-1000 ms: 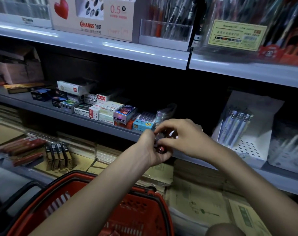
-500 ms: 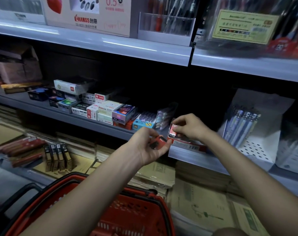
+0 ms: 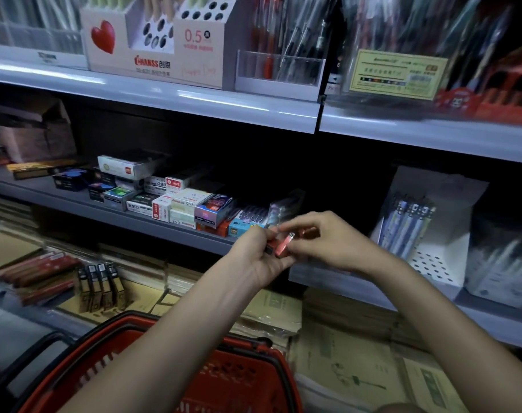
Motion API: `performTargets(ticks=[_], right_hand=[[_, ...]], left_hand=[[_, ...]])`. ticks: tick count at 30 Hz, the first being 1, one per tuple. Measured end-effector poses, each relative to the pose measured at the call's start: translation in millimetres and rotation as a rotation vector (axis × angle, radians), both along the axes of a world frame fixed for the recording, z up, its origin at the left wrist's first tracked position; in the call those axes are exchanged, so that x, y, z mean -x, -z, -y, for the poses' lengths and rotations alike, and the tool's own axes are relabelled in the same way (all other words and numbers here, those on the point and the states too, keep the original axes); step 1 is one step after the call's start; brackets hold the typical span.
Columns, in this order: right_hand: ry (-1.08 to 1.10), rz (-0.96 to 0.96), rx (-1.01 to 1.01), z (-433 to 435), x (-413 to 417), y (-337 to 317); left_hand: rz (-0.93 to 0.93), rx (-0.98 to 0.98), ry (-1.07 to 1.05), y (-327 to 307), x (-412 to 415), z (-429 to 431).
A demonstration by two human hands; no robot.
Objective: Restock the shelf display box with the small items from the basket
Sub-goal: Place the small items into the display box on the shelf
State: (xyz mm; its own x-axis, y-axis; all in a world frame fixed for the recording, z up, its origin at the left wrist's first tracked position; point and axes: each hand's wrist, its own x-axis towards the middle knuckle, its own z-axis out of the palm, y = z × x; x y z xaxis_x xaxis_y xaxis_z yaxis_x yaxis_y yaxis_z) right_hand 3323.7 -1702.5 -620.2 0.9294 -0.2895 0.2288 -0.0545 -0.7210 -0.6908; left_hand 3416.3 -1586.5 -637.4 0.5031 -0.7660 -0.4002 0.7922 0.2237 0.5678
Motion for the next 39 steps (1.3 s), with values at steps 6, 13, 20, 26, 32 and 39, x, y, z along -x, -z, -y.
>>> performTargets(ticks=[6,13,20,26,32,39], right_hand=[[0.275,0.213,-0.096,21,19,-5],[0.489,-0.162,0.090,68,-3,5],[0.558,-0.112,0.527,81,-13,37],[0.656,0.168,0.472,75,21,40],[0.586,0.175,0.535,52,25,42],[0.588,0.098,0.552,40,33,44]], left_hand=[[0.152,-0.058,0.000,4,12,1],[0.412,-0.208,-0.078,-2,12,13],[0.765,-0.262,-0.031,-10,10,36],[1.350,-0.553,-0.095,6,-6,86],[1.940,-0.979,-0.119,26,-18,105],[2.036,-0.804,-0.173,16,-14,71]])
